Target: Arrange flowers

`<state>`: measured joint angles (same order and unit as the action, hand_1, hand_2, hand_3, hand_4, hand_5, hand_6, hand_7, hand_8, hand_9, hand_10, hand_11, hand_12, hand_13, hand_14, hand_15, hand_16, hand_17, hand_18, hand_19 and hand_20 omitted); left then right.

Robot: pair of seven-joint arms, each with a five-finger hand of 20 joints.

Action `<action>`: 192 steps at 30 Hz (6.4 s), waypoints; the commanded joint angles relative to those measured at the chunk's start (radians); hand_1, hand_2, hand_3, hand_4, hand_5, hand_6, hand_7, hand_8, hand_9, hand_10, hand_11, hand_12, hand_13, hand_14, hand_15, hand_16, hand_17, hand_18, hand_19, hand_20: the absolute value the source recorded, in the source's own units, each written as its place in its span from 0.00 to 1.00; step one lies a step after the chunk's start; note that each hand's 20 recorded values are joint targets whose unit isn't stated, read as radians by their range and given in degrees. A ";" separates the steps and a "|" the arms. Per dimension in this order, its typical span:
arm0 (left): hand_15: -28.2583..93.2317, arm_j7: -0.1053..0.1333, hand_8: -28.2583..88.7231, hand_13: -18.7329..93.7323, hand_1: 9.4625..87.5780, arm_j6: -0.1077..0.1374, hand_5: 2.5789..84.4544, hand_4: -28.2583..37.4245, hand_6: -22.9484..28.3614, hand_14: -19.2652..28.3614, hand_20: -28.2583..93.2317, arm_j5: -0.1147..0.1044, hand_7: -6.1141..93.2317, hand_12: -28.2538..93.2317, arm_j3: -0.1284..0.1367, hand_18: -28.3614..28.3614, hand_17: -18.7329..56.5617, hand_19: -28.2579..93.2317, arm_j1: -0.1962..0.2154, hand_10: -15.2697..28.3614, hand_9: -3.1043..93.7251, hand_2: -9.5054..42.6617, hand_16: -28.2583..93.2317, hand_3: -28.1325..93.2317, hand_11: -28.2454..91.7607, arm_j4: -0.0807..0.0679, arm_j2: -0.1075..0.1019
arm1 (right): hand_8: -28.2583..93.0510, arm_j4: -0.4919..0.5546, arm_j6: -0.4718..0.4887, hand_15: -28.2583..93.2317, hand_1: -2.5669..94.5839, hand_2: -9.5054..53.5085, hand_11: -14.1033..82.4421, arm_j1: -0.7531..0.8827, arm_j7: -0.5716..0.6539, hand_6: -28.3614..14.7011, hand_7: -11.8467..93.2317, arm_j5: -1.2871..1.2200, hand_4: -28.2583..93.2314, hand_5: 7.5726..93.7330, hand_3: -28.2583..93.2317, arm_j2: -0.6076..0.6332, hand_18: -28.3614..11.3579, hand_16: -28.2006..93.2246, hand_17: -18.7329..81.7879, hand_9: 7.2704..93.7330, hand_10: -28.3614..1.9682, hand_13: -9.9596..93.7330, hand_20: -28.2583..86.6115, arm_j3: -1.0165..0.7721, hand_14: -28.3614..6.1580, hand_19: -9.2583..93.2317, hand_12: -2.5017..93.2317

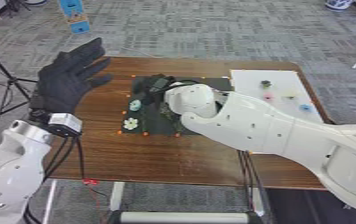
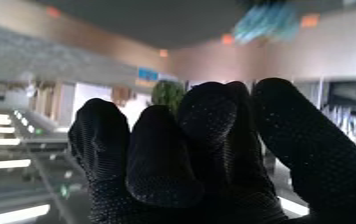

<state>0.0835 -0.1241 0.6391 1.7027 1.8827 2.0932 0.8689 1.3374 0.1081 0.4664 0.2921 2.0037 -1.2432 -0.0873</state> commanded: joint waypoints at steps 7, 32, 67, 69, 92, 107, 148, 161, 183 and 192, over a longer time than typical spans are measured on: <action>0.32 -0.036 0.18 0.31 0.13 0.035 0.31 0.00 0.51 0.68 0.28 -0.009 0.20 0.38 0.068 0.96 0.08 0.57 0.146 0.57 0.24 0.09 0.28 0.79 0.32 0.039 0.066 | 0.12 0.316 -0.215 0.96 0.27 0.37 0.86 0.259 -0.023 0.73 0.26 0.020 0.13 0.32 0.99 0.316 0.08 0.53 0.62 0.79 0.54 0.83 0.89 -0.280 0.58 1.00 0.36; 0.32 -0.034 0.18 0.31 0.14 0.075 0.31 0.00 0.51 0.68 0.28 -0.002 0.20 0.37 0.117 0.95 0.07 0.57 0.318 0.58 0.24 0.09 0.28 0.79 0.32 0.090 0.161 | 0.14 0.277 -0.356 0.96 0.32 0.00 0.33 0.680 0.347 0.61 0.26 0.251 0.00 0.35 0.87 0.634 0.12 0.50 0.49 0.42 0.47 0.69 0.79 -0.597 0.53 0.98 0.24; 0.32 -0.032 0.18 0.31 0.13 0.075 0.31 0.00 0.51 0.68 0.28 0.001 0.20 0.38 0.129 0.95 0.07 0.57 0.335 0.58 0.24 0.09 0.28 0.79 0.32 0.095 0.163 | 0.14 0.088 -0.317 0.96 0.33 0.00 0.33 0.594 0.539 0.60 0.29 0.258 0.00 0.40 0.92 0.688 0.12 0.49 0.52 0.45 0.49 0.71 0.76 -0.487 0.56 1.00 0.23; 0.33 -0.034 0.18 0.31 0.13 0.077 0.31 0.00 0.51 0.68 0.28 0.000 0.20 0.38 0.129 0.95 0.07 0.57 0.334 0.58 0.24 0.09 0.28 0.79 0.32 0.095 0.164 | 0.14 0.080 -0.309 0.96 0.33 0.00 0.33 0.600 0.550 0.59 0.29 0.275 0.00 0.40 0.92 0.684 0.12 0.49 0.52 0.45 0.49 0.72 0.76 -0.497 0.55 1.00 0.23; 0.33 -0.029 0.18 0.32 0.14 0.084 0.31 0.00 0.51 0.68 0.28 -0.001 0.20 0.38 0.133 0.95 0.07 0.57 0.340 0.58 0.24 0.10 0.28 0.79 0.32 0.097 0.169 | 0.11 0.005 -0.342 0.95 0.41 0.00 0.48 0.604 0.444 0.73 0.39 0.204 0.00 0.59 0.90 0.636 0.14 0.48 0.54 0.67 0.64 0.75 0.76 -0.493 0.60 1.00 0.28; 0.33 -0.010 0.18 0.32 0.13 0.089 0.31 0.00 0.51 0.68 0.28 0.003 0.20 0.38 0.207 0.95 0.07 0.57 0.365 0.58 0.24 0.09 0.28 0.79 0.32 0.115 0.152 | 0.23 0.129 -0.603 0.94 0.55 0.00 0.45 0.588 0.208 0.75 0.53 0.153 0.00 0.75 0.89 0.622 0.19 0.50 0.61 0.88 0.75 0.82 0.81 -0.469 0.68 1.00 0.50; 0.32 0.015 0.18 0.31 0.13 0.072 0.30 0.00 0.51 0.68 0.28 -0.007 0.20 0.38 0.313 0.93 0.07 0.56 0.448 0.57 0.24 0.05 0.29 0.79 0.32 0.149 0.144 | 0.21 -0.033 -0.605 0.94 0.54 0.00 0.42 -0.006 0.093 0.75 0.52 0.182 0.00 0.76 0.90 0.144 0.20 0.51 0.61 0.89 0.74 0.82 0.81 0.267 0.69 1.00 0.51; 0.32 -0.002 0.18 0.31 0.13 0.081 0.30 0.00 0.51 0.68 0.28 -0.011 0.19 0.38 0.283 0.93 0.08 0.55 0.403 0.57 0.24 0.05 0.29 0.79 0.32 0.126 0.125 | 0.21 -0.094 -0.596 0.94 0.54 0.00 0.40 0.014 0.072 0.76 0.52 0.184 0.00 0.76 0.90 0.093 0.20 0.51 0.61 0.89 0.75 0.82 0.81 0.259 0.69 1.00 0.51; 0.32 -0.009 0.18 0.31 0.13 0.082 0.30 0.00 0.51 0.68 0.29 -0.011 0.20 0.38 0.278 0.92 0.08 0.55 0.390 0.57 0.24 0.06 0.29 0.79 0.32 0.117 0.119 | 0.19 -0.060 -0.464 0.94 0.49 0.00 0.34 0.045 0.116 0.76 0.49 0.233 0.00 0.63 0.88 0.097 0.21 0.52 0.57 0.80 0.77 0.77 0.79 0.191 0.69 1.00 0.49; 0.32 -0.004 0.18 0.31 0.14 0.080 0.30 0.00 0.51 0.68 0.29 -0.011 0.20 0.38 0.295 0.92 0.08 0.55 0.420 0.57 0.24 0.06 0.28 0.79 0.32 0.132 0.134 | 0.21 0.062 -0.458 0.95 0.44 0.00 0.40 0.067 0.253 0.74 0.44 0.248 0.00 0.62 0.91 0.142 0.20 0.52 0.56 0.74 0.71 0.76 0.80 0.076 0.67 1.00 0.43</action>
<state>0.0804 -0.0464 0.6329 1.9782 2.2668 2.2074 0.9854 1.2922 -0.3445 0.5392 0.4276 2.2254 -1.1390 0.0648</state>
